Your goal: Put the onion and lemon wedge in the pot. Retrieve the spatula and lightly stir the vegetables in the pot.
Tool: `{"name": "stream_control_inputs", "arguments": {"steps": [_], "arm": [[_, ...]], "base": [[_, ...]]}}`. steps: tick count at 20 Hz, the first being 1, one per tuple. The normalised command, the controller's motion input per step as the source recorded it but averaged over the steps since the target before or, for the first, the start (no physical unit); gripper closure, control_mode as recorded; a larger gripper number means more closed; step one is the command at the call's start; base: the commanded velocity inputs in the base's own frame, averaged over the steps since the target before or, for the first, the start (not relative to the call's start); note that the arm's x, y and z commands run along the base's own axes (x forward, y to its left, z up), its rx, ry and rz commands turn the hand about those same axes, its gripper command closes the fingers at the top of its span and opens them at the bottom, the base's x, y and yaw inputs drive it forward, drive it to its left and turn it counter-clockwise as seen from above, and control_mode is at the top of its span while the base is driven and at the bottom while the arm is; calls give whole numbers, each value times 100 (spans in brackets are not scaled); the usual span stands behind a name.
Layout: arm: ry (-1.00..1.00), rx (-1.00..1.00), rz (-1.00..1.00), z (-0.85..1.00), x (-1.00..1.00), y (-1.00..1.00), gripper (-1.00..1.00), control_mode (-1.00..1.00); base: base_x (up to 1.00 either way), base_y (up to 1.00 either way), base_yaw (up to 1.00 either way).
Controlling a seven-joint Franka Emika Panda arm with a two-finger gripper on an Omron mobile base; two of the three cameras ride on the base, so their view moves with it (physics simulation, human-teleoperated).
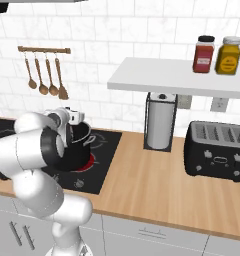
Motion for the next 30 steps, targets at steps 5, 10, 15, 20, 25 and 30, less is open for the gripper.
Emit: {"name": "stream_control_inputs", "arguments": {"steps": [5, 10, 15, 20, 25, 30], "arm": [[-26, -5, 9, -36, -29, -24, 100, -100], [-31, -14, 6, 2, -49, -17, 100, -100], [6, -13, 0, 7, -8, 0, 100, -100], [33, 0, 0, 12, 0, 0, 100, -100], [29, 0, 6, -21, -8, -5, 100, -100], [5, -6, 9, -96, 19, -12, 100, -100]], "base": [[0, 0, 0], [0, 0, 0], [0, 0, 0], [0, 0, 0], [0, 0, 0], [0, 0, 0]]}}
